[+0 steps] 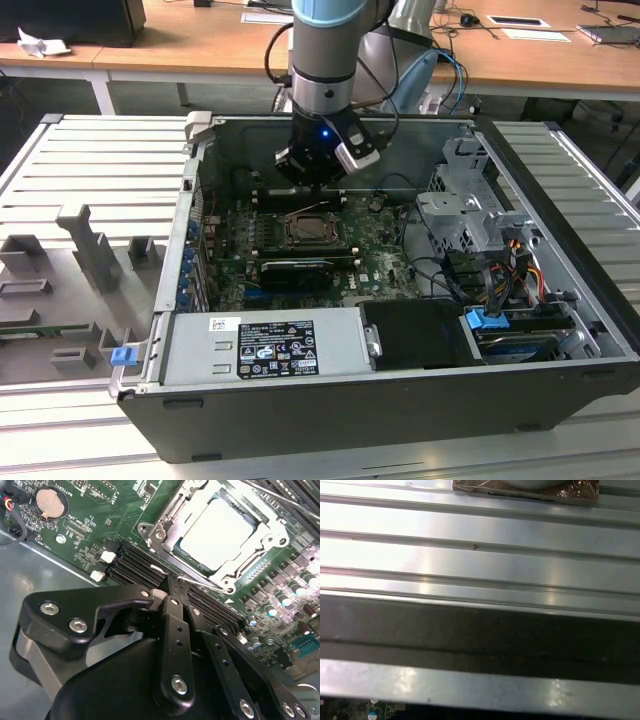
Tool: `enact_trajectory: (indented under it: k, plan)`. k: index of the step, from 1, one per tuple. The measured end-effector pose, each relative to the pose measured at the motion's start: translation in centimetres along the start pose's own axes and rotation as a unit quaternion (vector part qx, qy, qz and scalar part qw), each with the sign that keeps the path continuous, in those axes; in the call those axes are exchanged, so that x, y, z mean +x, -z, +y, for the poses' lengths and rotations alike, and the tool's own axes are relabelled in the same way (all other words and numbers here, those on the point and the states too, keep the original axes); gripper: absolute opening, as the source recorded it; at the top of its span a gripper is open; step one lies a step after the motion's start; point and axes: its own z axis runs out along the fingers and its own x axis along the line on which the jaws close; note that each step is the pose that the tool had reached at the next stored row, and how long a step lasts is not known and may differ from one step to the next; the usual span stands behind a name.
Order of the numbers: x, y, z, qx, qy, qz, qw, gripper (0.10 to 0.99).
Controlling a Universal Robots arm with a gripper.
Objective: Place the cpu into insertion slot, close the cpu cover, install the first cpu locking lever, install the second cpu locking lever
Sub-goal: 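Install the first cpu locking lever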
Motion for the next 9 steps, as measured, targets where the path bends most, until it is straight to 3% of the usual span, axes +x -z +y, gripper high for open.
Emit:
enact_trajectory:
  k: [9]
  plan:
    - [-0.29, -0.56, -0.27, 0.0, 0.0, 0.0, 1.0, 0.106]
